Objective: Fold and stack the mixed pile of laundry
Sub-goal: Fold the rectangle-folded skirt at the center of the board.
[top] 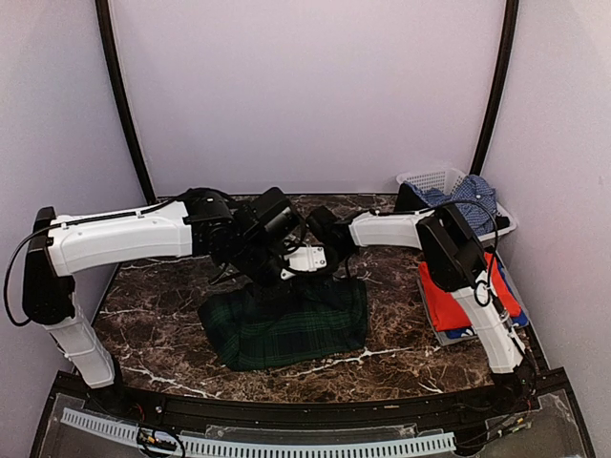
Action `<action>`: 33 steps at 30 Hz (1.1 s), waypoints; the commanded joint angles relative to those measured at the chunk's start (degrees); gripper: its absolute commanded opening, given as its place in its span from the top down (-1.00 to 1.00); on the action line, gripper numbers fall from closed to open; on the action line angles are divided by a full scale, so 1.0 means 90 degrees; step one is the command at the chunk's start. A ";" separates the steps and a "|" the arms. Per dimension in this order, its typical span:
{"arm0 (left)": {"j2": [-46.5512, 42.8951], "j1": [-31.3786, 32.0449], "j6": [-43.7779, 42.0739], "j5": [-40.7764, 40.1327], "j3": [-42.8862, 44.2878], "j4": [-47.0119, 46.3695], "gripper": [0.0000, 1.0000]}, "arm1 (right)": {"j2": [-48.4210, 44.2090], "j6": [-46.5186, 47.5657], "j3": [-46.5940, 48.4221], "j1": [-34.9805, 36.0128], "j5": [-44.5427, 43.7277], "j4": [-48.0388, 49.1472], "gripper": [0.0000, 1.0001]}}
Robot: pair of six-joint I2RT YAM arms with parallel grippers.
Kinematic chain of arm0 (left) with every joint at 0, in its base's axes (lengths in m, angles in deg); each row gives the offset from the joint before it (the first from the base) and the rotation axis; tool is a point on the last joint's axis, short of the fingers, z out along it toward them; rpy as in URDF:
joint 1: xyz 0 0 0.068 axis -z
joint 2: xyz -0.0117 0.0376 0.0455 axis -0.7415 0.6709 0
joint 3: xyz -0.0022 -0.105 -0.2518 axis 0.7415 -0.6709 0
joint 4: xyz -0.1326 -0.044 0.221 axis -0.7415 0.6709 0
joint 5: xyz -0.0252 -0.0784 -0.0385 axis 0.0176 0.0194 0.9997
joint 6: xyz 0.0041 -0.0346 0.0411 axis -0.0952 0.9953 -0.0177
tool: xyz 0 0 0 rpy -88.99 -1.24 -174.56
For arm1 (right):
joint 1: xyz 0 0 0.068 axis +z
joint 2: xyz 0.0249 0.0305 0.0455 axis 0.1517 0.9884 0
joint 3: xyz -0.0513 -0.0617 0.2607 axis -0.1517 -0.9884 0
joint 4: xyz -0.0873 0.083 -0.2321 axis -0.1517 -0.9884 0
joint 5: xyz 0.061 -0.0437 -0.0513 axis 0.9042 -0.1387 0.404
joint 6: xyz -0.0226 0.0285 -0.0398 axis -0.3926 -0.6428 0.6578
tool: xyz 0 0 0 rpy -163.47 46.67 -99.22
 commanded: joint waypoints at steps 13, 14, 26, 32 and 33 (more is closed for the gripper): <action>0.0329 -0.0726 -0.0840 -0.0253 -0.0517 -0.1277 0.92 | -0.0080 0.0111 -0.0132 0.0187 0.0242 -0.0162 0.58; 0.0326 -0.0754 -0.0862 -0.0264 -0.0591 -0.1365 0.91 | -0.0078 0.0105 -0.0125 0.0187 0.0259 -0.0161 0.58; 0.0197 -0.0969 -0.0678 -0.1243 -0.0907 -0.1791 0.52 | -0.0287 -0.0202 0.0552 -0.0205 -0.0310 -0.0592 0.35; -0.0532 -0.1112 0.0004 -0.1707 -0.1204 -0.2129 0.29 | -0.0802 -0.0752 0.0801 -0.0918 -0.0935 -0.0393 0.26; -0.0574 -0.1157 0.0136 -0.1954 -0.1239 -0.2147 0.25 | -0.0888 -0.0888 0.0813 -0.1042 -0.1013 -0.0368 0.26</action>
